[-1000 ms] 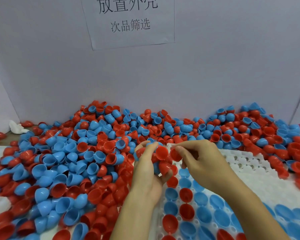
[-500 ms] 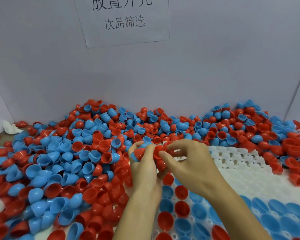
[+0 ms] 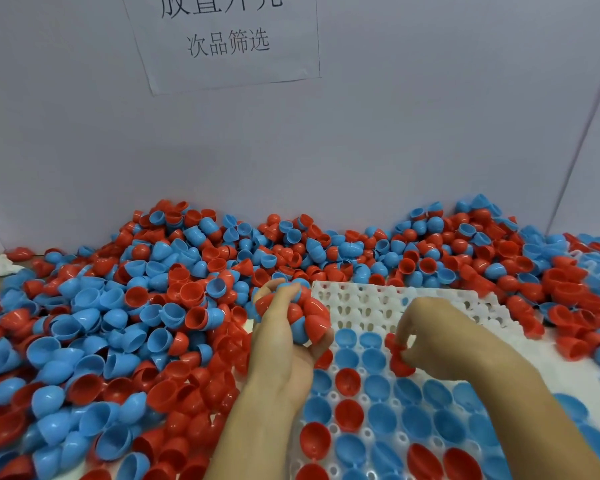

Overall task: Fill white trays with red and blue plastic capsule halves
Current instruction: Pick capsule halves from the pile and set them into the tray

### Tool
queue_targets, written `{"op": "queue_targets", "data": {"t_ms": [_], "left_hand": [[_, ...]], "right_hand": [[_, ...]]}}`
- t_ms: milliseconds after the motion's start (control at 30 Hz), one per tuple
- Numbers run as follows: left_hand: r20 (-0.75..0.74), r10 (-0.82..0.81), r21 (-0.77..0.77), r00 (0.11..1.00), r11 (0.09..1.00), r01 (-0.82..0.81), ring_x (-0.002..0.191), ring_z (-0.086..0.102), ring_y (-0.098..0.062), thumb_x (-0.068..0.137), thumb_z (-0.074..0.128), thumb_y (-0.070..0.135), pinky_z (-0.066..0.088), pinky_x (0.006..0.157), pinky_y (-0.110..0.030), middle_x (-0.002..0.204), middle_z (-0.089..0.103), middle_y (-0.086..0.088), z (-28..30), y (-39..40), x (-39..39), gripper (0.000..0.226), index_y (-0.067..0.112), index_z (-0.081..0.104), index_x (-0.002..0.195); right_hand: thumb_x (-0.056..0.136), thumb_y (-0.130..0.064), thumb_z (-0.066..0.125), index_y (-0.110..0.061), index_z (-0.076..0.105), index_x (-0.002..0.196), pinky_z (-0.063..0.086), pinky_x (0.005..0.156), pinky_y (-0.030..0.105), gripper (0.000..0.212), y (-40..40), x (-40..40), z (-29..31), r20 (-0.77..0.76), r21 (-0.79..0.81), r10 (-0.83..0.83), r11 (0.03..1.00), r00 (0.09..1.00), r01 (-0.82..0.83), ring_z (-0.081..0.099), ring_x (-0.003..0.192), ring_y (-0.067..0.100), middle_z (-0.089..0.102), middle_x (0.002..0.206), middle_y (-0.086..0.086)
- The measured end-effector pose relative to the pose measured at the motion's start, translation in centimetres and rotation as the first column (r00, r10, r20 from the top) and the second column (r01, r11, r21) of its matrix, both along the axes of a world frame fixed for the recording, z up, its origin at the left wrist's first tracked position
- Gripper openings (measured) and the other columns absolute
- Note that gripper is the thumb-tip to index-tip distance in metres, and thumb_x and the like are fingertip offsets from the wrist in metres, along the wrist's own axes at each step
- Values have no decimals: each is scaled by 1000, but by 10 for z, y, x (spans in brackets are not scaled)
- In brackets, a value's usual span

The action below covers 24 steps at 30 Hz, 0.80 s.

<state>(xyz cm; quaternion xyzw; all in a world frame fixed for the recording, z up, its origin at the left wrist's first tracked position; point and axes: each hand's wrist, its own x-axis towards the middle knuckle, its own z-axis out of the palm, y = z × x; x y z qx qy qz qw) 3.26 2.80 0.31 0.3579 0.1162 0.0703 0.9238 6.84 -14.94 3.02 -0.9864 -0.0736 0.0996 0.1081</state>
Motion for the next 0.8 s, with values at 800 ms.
{"op": "queue_targets", "data": {"t_ms": [800], "left_hand": [[-90,-33,-58,995,998,28,69,67,-17,94,64,17,43,36,-17,93,69,-12,-4,-3,0,21,18,64,115]], "right_hand": [[80,-5,80,-31,76,92,44,65,8,29,47,-25,-10,511,572,162,668,844,-475,64,79,8,68,83,-17]]}}
